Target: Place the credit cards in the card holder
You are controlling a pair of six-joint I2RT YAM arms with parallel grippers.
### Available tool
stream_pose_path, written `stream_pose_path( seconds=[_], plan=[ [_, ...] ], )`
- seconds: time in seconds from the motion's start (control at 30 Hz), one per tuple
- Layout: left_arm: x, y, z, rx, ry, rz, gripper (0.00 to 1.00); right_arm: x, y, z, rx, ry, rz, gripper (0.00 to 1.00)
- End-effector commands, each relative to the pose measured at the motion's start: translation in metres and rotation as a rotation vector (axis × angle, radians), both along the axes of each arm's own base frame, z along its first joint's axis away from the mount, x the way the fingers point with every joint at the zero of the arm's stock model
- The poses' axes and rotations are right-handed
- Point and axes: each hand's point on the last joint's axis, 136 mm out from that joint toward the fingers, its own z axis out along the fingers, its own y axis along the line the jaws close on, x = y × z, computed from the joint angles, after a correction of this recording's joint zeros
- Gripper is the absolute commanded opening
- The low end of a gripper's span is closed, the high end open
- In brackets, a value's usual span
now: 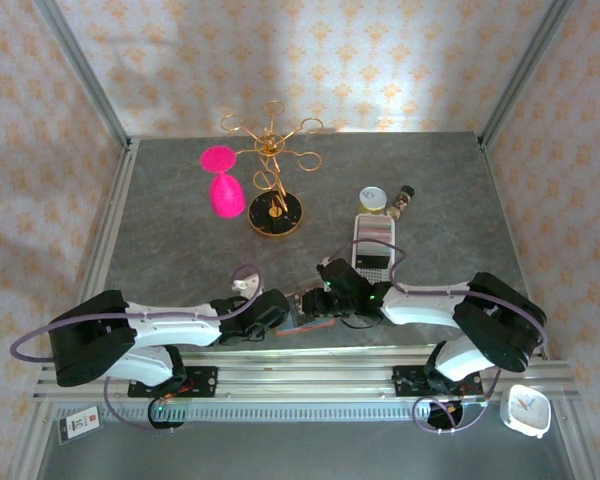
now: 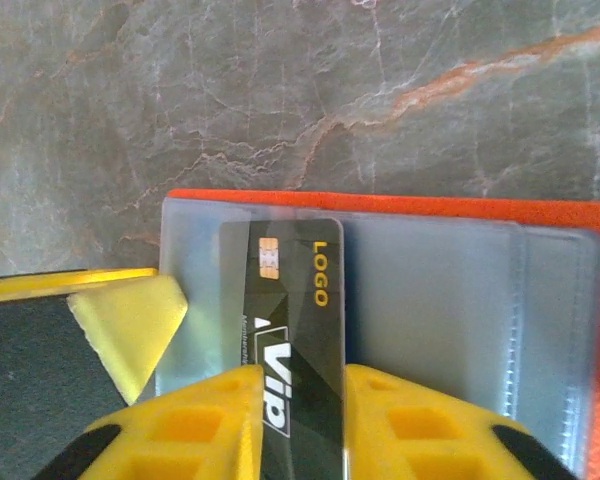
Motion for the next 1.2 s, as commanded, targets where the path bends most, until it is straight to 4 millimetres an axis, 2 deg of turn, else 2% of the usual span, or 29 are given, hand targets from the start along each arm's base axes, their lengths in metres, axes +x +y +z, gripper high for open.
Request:
stream_pose_path(
  seconds=[0.0, 0.13, 0.3, 0.43, 0.6, 0.77, 1.1, 1.17],
  plan=[
    [-0.016, 0.004, -0.017, 0.011, 0.066, -0.020, 0.29, -0.001, 0.000, -0.007, -0.025, 0.008, 0.004, 0.18],
    [-0.015, 0.003, -0.017, 0.008, 0.062, -0.022, 0.29, -0.003, 0.004, -0.010, -0.014, 0.026, 0.016, 0.12],
    [-0.014, 0.003, -0.015, -0.021, 0.048, -0.002, 0.29, -0.004, 0.011, -0.003, 0.018, 0.025, 0.025, 0.07],
    [-0.014, 0.003, -0.013, -0.041, 0.036, 0.005, 0.29, -0.007, 0.019, 0.000, 0.033, 0.023, 0.043, 0.05],
    [-0.012, 0.002, -0.009, -0.054, 0.022, 0.008, 0.29, -0.013, 0.030, -0.004, 0.030, 0.038, 0.068, 0.04],
    [-0.013, 0.001, -0.009, -0.064, 0.020, 0.005, 0.29, -0.015, 0.037, -0.006, 0.036, 0.050, 0.072, 0.04],
    [-0.016, 0.000, -0.017, -0.056, 0.038, -0.003, 0.29, -0.017, 0.045, 0.009, 0.153, 0.088, 0.032, 0.07],
    [-0.017, 0.001, -0.018, -0.053, 0.041, -0.005, 0.29, -0.018, 0.048, 0.013, 0.178, 0.094, 0.036, 0.10]
  ],
)
